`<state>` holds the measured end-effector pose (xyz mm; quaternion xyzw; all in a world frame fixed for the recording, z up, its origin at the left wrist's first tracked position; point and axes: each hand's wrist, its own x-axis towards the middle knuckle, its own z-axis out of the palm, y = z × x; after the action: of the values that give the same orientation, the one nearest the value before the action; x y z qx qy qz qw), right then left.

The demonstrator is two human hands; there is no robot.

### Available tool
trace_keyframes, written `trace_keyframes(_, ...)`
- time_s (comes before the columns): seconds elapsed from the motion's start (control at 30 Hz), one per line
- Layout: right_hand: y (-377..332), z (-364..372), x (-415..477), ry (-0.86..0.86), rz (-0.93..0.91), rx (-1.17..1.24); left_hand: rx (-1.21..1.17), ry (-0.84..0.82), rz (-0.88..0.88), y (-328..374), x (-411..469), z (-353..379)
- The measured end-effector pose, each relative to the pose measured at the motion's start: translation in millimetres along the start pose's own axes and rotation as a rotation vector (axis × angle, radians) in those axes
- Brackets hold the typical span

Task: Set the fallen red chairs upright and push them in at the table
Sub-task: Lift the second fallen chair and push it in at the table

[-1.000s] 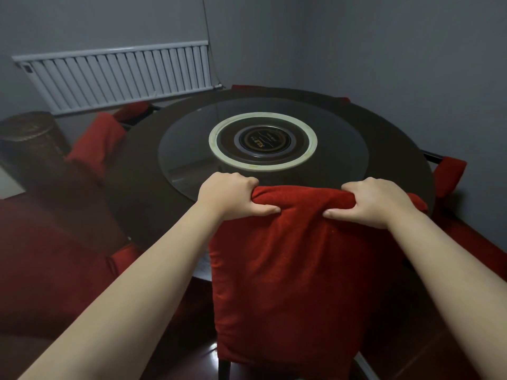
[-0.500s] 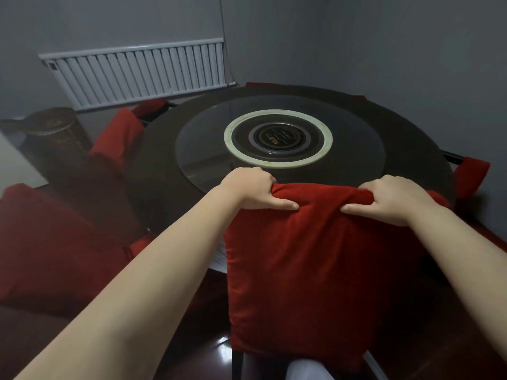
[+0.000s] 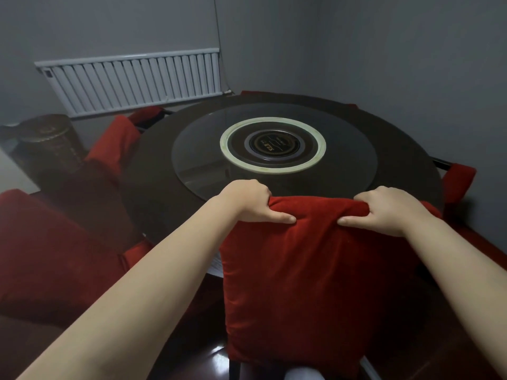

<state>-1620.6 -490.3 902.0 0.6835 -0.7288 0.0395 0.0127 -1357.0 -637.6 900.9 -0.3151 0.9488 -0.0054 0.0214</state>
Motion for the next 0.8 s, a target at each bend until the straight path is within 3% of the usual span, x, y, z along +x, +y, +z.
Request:
trace_keyframes(0.3, 23, 4, -12, -0.066, -0.033, 0.019, -0.100, -0.100, 0.007, 33, -14, 8)
trace_keyframes(0.8, 28, 23, 5, 0.124, -0.071, -0.044, -0.034, 0.018, -0.011, 20, 6, 9)
